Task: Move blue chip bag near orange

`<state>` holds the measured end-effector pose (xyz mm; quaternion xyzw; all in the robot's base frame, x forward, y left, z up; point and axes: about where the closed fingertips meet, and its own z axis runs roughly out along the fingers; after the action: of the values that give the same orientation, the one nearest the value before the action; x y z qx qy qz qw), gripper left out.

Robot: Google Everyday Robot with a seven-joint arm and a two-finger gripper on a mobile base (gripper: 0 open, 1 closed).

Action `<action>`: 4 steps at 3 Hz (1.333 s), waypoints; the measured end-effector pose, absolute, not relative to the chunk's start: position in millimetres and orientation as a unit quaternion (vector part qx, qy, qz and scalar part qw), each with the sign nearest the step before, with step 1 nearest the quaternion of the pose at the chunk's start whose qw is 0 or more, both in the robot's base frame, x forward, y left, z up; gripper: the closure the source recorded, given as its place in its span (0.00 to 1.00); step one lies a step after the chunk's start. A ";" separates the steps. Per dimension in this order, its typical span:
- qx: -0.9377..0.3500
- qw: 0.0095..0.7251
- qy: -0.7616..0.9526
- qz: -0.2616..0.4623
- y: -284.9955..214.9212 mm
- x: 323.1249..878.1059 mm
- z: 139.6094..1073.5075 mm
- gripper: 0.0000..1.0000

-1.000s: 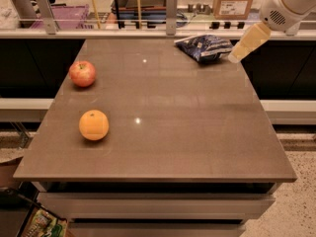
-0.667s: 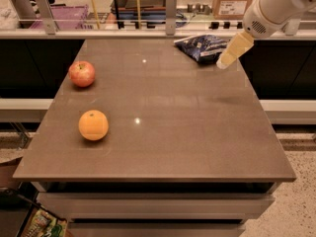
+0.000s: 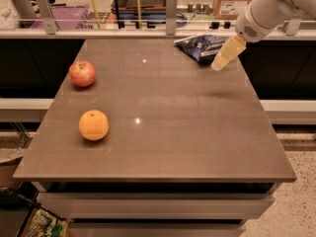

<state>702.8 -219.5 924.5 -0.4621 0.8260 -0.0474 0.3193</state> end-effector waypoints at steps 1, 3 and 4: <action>-0.478 0.328 0.814 -0.042 -215.3 725.2 907.8 0.00; -0.498 0.348 0.793 -0.039 -210.1 760.3 889.9 0.00; -0.494 0.360 0.791 -0.032 -208.0 776.8 880.6 0.00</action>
Offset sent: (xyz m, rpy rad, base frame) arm 0.0635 0.0034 -0.0306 0.0098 -0.0813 0.1067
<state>776.8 -208.0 880.6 -0.4942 0.7908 -0.0318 0.3596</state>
